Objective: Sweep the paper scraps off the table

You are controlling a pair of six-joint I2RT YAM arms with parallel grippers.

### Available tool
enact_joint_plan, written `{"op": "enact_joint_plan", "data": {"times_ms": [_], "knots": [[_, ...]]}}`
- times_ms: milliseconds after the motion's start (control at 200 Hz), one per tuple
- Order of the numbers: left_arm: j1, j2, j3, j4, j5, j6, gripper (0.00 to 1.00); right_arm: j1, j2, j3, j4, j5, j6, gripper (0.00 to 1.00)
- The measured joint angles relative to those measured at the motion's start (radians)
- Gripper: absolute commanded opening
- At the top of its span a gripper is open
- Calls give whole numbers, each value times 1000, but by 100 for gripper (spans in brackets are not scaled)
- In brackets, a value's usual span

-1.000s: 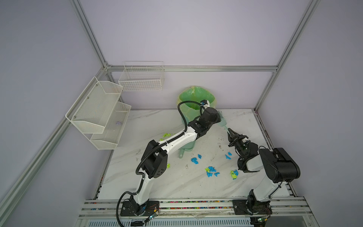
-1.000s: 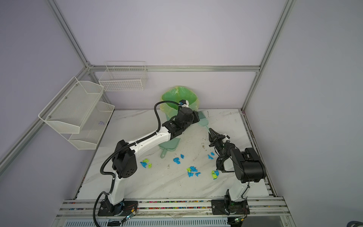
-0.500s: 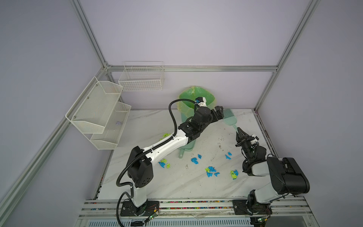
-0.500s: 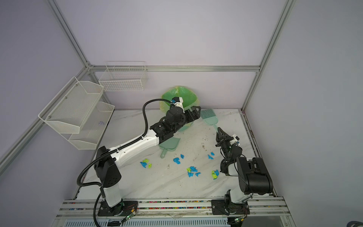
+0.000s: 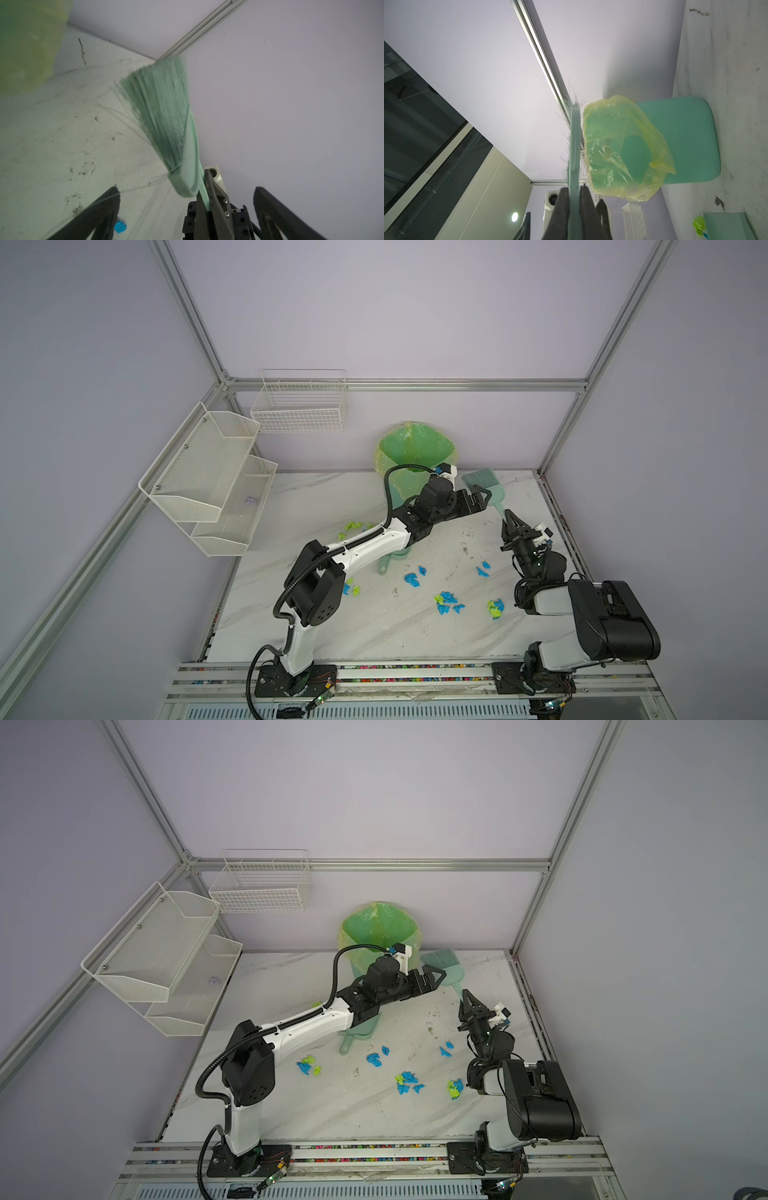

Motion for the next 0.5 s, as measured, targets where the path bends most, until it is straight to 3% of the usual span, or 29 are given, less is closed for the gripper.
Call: {"op": "enact_joint_plan", "data": {"times_ms": [185,500], "knots": [[-3,50,1,0,40,-25,85,0,2,12,-1,-11,-5,0],[-4,60,3,42,53,-51,93,0,2,4,-3,-29,-17,0]]}}
